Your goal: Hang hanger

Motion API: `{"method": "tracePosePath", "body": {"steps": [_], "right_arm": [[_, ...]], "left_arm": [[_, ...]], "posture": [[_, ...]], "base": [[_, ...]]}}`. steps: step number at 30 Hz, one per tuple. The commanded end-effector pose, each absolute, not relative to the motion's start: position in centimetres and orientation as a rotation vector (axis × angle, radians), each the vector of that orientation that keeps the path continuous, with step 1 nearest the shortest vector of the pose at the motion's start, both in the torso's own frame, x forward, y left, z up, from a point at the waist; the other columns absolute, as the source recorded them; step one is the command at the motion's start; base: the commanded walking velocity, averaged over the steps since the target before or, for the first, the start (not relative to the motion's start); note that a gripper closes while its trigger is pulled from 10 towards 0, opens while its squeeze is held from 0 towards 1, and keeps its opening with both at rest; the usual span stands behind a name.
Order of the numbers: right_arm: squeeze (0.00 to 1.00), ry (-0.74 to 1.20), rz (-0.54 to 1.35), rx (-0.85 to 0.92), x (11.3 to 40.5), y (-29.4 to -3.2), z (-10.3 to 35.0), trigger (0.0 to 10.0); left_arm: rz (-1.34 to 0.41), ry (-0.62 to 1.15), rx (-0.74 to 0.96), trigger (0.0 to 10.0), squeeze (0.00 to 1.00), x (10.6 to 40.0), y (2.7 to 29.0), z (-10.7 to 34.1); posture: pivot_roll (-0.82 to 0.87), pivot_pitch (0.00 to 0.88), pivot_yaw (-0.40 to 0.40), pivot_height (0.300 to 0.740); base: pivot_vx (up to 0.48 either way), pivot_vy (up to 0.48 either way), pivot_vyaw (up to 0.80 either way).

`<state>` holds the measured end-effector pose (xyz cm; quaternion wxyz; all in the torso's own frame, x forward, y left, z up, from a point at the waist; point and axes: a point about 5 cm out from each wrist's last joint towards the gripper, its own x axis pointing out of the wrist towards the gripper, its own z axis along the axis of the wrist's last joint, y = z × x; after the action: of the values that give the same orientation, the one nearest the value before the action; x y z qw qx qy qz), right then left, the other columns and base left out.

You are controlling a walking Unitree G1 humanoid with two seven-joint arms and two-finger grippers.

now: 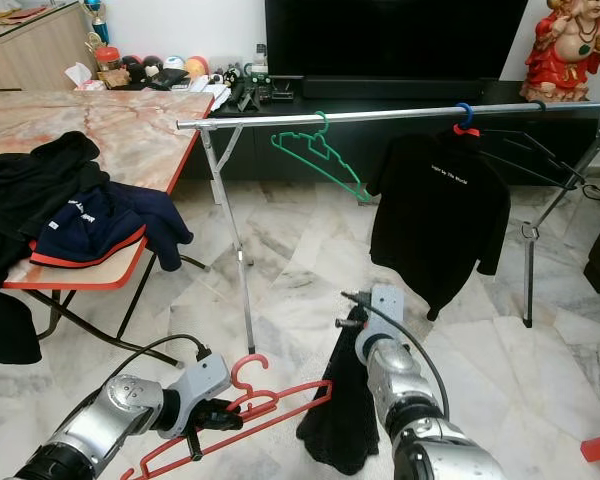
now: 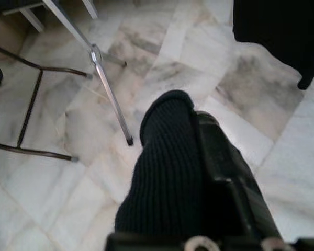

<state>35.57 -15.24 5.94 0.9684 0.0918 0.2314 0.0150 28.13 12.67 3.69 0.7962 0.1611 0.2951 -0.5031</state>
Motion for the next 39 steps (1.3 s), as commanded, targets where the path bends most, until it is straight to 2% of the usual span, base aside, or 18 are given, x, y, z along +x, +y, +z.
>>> {"method": "tracePosePath", "body": {"steps": [1,6,12,15,24,39], "right_arm": [[0.00,0.434,0.042,0.205,36.3,-14.9,7.1,10.0],[0.00,0.411,0.056,0.263,37.0,-14.8,8.1,10.0],[0.00,0.390,0.142,0.274,37.7,-13.4,9.5,10.0],[0.00,0.383,0.233,0.231,38.0,-12.0,10.2,10.0],[0.00,0.372,0.402,0.170,38.2,-10.2,11.2,10.0],[0.00,0.376,0.337,0.179,38.4,-10.6,11.3,10.0]], "left_arm": [[-1.067,0.651,0.347,10.0,0.00,28.2,12.9,3.6],[-1.060,0.634,0.344,10.0,0.00,28.6,12.8,3.9],[-1.063,0.622,0.324,10.0,0.00,28.8,12.6,4.1],[-1.072,0.606,0.308,10.0,0.00,29.1,12.3,4.5],[-1.065,0.559,0.267,10.0,0.00,29.6,11.5,5.2],[-1.029,0.499,0.202,10.0,0.00,30.2,11.0,5.9]], "posture": [[0.04,0.027,-0.004,0.740],[0.03,0.028,-0.004,0.740],[0.03,0.029,-0.006,0.740],[0.03,0.029,-0.006,0.740],[0.04,0.035,-0.008,0.740],[0.05,0.036,-0.008,0.740]], "base": [[0.000,0.000,0.00],[0.000,0.000,0.00],[0.000,0.000,0.00],[0.000,0.000,0.00],[0.000,0.000,0.00],[0.000,0.000,0.00]]}}
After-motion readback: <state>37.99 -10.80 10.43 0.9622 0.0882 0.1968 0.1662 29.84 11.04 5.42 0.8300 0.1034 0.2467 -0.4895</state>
